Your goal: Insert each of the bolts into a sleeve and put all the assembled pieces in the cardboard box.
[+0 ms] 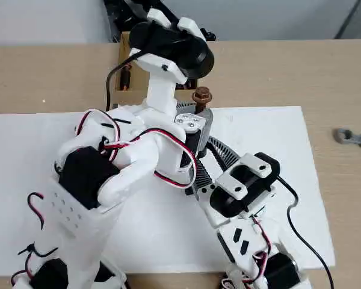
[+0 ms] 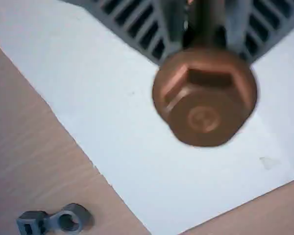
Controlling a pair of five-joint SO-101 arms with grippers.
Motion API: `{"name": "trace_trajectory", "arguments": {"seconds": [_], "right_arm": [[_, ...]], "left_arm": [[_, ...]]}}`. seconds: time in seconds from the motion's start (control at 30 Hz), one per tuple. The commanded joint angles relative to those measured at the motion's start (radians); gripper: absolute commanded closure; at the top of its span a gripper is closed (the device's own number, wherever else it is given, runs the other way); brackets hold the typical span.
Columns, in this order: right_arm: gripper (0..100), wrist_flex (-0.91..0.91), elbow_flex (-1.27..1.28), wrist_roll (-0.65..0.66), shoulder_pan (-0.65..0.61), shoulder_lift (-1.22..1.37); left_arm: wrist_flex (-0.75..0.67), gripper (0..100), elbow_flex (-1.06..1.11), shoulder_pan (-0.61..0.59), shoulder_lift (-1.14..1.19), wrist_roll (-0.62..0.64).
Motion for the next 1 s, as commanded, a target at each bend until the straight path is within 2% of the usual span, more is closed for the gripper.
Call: {"name": "trace_trajectory", "arguments": {"seconds": [0.0, 0.33, 0.57, 0.8, 0.9, 0.97], "right_arm": [[99.5, -0.036, -0.014, 0.006, -0.004, -0.010], [99.5, -0.050, -0.035, 0.005, 0.027, 0.001], [99.5, -0.045, -0.044, -0.037, 0.062, 0.001], [99.5, -0.047, -0.046, -0.037, 0.062, 0.001], [99.5, -0.047, -0.046, -0.037, 0.062, 0.001], [99.5, -0.047, -0.046, -0.037, 0.062, 0.001]], "left_arm": [[-0.037, 99, 0.019, -0.025, -0.006, 0.006], [-0.008, 99, 0.068, -0.018, -0.008, 0.000], [0.060, 99, 0.062, -0.020, -0.006, -0.121], [0.075, 99, 0.067, -0.023, -0.006, -0.129], [0.101, 94, 0.067, -0.020, -0.006, -0.210], [0.107, 91, 0.067, -0.026, -0.006, -0.204]]}}
